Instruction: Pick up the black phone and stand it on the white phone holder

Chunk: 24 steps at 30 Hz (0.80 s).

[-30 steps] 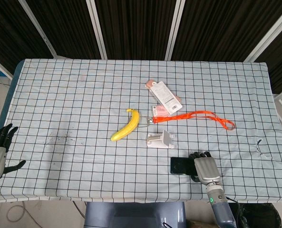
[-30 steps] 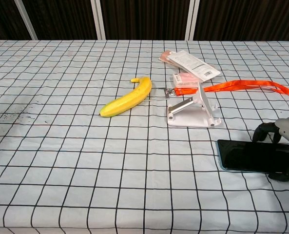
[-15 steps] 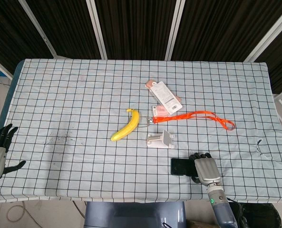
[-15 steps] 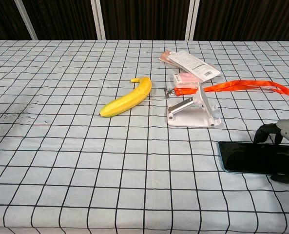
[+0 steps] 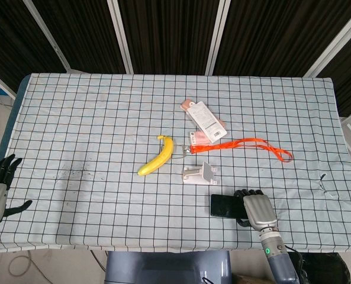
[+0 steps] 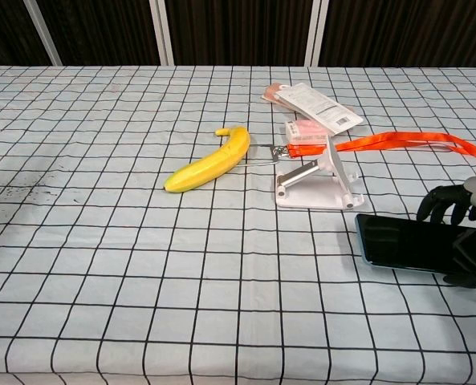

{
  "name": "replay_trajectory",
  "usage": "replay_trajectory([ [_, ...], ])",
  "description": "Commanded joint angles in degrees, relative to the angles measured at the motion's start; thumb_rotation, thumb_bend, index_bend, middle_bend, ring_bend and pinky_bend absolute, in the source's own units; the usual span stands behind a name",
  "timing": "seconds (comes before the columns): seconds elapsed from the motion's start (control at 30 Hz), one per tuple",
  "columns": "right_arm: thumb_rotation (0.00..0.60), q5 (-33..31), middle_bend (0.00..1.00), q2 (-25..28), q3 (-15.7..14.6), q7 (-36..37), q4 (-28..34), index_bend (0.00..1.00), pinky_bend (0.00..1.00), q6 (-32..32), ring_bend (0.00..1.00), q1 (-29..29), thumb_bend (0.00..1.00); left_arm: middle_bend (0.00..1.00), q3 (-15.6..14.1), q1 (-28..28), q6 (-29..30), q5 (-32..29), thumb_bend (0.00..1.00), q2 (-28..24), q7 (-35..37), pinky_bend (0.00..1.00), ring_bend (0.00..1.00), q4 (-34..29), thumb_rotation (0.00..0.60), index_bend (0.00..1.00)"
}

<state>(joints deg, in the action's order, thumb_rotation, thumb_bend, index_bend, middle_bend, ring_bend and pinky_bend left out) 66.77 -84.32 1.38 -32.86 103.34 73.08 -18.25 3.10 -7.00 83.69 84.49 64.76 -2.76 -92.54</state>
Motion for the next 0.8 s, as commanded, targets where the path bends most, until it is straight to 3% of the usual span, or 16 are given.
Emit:
replay_trajectory([
  [0.03,0.600,1.63,0.54,0.65,1.22,2.97,-0.01,0.51,0.31,0.90,0.49,0.24,0.78,0.00,0.00,0.02,0.03,0.00,0.00,0.00,0.02,0.00,0.00,0.00,0.600,0.00],
  [0.17,0.600,2.41,0.54,1.04,3.61,8.41,-0.17,0.51,0.31,1.27,0.49,0.17,0.78,0.00,0.01,0.04,0.07,-0.02,0.00,0.03,0.12,0.00,0.00,0.04,0.600,0.00],
  [0.43,0.600,3.01,0.53,3.14,9.89,32.79,-0.13,0.51,0.31,-3.52,0.46,-0.70,0.78,0.00,0.06,-0.03,-0.13,-0.27,0.00,0.13,-0.34,0.00,0.00,0.02,0.600,0.00],
  [0.8,0.600,6.11,0.53,1.15,14.76,61.76,-9.12,0.51,0.30,-7.02,0.41,-1.74,0.77,0.00,0.49,0.07,0.26,-1.01,0.00,0.83,-1.83,0.00,0.00,0.31,0.600,0.00],
])
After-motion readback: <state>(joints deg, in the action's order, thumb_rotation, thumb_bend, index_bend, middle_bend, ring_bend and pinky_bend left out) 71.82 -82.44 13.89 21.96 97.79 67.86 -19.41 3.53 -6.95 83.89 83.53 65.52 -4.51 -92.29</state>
